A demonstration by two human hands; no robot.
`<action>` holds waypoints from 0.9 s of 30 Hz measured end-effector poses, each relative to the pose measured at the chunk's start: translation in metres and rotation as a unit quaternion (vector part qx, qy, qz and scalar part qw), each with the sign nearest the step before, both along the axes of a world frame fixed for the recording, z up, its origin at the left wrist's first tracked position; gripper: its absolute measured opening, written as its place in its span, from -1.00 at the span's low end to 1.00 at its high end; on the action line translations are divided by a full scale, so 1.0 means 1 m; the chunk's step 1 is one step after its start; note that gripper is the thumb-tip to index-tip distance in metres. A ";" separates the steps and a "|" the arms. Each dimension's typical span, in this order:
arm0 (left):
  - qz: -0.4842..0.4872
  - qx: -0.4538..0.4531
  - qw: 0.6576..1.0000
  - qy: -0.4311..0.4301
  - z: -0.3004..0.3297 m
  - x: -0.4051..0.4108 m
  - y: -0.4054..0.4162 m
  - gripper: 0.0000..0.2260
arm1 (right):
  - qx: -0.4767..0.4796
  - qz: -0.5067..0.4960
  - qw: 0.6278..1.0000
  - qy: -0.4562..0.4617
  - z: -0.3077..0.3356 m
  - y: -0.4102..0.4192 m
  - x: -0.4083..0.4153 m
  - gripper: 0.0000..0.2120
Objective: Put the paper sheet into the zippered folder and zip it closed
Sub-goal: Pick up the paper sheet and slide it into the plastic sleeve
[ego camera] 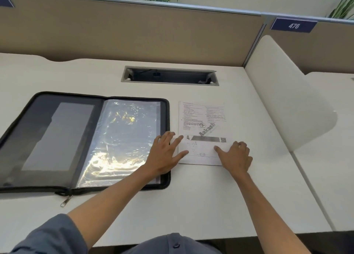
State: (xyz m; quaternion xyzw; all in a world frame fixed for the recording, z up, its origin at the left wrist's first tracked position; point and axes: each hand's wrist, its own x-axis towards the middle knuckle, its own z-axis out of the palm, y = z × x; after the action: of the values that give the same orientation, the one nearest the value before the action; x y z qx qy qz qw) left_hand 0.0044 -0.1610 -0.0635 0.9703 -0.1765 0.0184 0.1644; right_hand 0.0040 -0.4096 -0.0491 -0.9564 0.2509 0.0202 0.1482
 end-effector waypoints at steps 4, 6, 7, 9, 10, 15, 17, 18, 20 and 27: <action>-0.011 0.039 0.998 0.042 -0.016 -0.005 -0.011 -0.33 | -0.005 0.005 1.000 0.005 0.002 0.000 0.002 -0.27; -0.003 0.042 0.998 0.050 -0.022 -0.006 -0.012 -0.33 | 0.005 0.000 1.000 0.009 0.005 -0.001 0.004 -0.29; 0.001 0.044 0.998 0.048 -0.024 -0.006 -0.012 -0.34 | 0.012 -0.003 1.000 0.012 0.006 -0.001 0.005 -0.29; 0.003 0.047 0.998 0.044 -0.025 -0.006 -0.012 -0.33 | 0.029 -0.006 0.999 0.020 0.009 -0.001 0.008 -0.28; 0.004 0.045 0.998 0.042 -0.025 -0.006 -0.013 -0.33 | 0.036 -0.007 0.999 0.027 0.011 -0.001 0.010 -0.27; 0.008 0.053 0.998 0.030 -0.027 -0.006 -0.014 -0.32 | 0.052 -0.023 0.997 0.060 0.015 -0.004 0.020 -0.18; 0.009 0.052 0.998 0.030 -0.027 -0.006 -0.014 -0.34 | 0.060 -0.030 0.996 0.059 0.016 -0.004 0.022 -0.14; 0.009 0.054 0.998 0.032 -0.027 -0.006 -0.014 -0.34 | 0.065 -0.033 0.996 0.057 0.015 -0.004 0.024 -0.13; 0.009 0.052 0.998 0.032 -0.027 -0.005 -0.014 -0.33 | 0.080 -0.039 0.994 0.056 0.016 -0.007 0.027 -0.09; 0.006 0.050 0.998 0.024 -0.027 -0.006 -0.013 -0.34 | 0.262 -0.058 0.961 0.069 0.025 -0.021 0.041 -0.27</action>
State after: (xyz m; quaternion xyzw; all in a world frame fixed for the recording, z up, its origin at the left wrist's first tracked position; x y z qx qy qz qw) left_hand -0.0011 -0.1744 -0.0905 0.9785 -0.1672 -0.0128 0.1200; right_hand 0.0448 -0.4304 -0.0243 -0.8642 0.3018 0.1427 0.3765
